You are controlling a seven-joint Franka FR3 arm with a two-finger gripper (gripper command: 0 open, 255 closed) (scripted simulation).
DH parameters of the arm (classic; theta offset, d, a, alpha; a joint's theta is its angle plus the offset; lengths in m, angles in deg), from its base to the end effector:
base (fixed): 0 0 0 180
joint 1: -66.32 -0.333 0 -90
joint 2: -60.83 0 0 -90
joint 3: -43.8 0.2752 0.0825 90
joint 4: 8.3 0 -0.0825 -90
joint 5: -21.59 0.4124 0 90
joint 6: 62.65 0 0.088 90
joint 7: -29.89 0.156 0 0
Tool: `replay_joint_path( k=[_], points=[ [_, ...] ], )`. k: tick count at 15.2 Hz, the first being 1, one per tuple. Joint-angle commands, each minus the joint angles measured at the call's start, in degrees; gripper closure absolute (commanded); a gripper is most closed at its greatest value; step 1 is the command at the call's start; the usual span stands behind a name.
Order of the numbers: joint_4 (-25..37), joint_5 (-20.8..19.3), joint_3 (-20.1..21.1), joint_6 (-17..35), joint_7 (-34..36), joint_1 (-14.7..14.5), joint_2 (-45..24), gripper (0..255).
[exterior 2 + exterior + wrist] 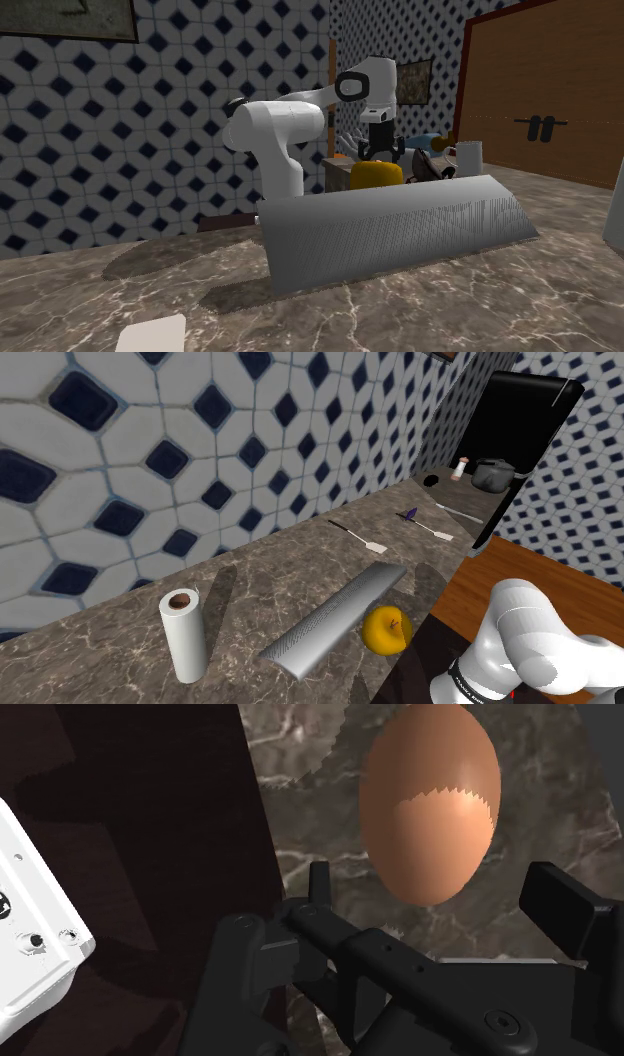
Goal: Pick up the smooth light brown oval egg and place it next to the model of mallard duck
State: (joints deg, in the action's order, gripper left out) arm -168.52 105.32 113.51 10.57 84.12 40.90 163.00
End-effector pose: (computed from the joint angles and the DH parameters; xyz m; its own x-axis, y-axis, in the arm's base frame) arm -0.0198 0.3636 0.3008 0.9888 -0.1091 -0.1016 -0.1201 -0.9868 -0.1087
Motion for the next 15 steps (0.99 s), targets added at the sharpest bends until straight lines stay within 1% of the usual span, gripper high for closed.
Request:
replay_joint_path(
  k=[1, 3, 6, 7, 15],
  points=[
    [0.0, 0.0, 0.0, 0.0, 0.0, 0.0, 0.0, 0],
    [0.0, 0.0, 0.0, 0.0, 0.0, 0.0, 0.0, 0],
    [2.3, -7.0, -7.7, -2.4, -1.5, 3.1, -1.3, 0],
    [3.0, -8.8, -9.6, -2.9, -1.8, 3.8, -1.8, 0],
    [3.0, -8.8, -9.6, -2.9, -1.8, 3.8, -1.8, 0]
  ],
)
